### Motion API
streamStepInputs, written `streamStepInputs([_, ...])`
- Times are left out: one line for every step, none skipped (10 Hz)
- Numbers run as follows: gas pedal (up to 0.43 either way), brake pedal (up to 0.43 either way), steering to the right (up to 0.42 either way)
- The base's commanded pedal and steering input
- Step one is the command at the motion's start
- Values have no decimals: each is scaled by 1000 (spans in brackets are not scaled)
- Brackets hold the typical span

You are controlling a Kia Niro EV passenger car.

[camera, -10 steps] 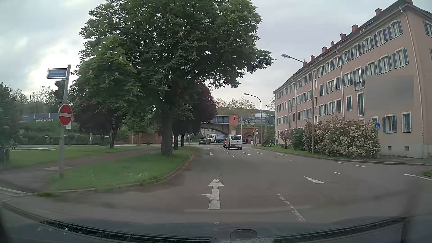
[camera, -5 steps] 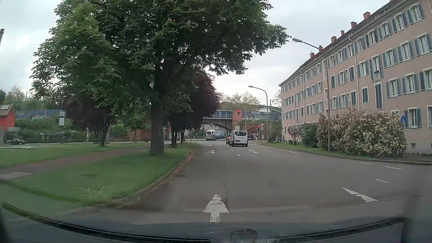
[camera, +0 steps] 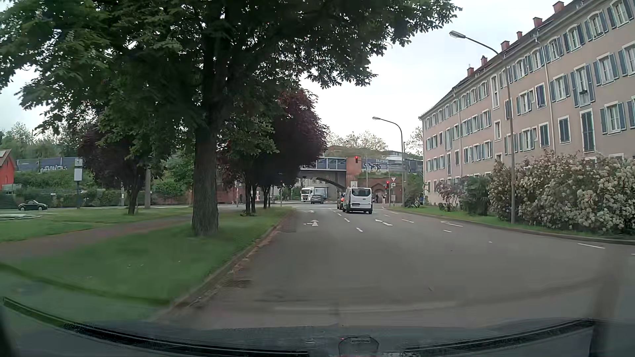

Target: Follow the waypoints while adhering to traffic rules and regulations

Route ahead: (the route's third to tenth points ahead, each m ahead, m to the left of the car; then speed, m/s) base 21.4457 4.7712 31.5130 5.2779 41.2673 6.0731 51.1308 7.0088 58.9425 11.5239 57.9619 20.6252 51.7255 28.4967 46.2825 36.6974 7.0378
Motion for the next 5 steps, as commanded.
streamStepInputs([67, 0, -13])
streamStepInputs([0, 0, -14])
streamStepInputs([0, 0, -13])
streamStepInputs([0, 0, -11])
streamStepInputs([0, 0, -11])
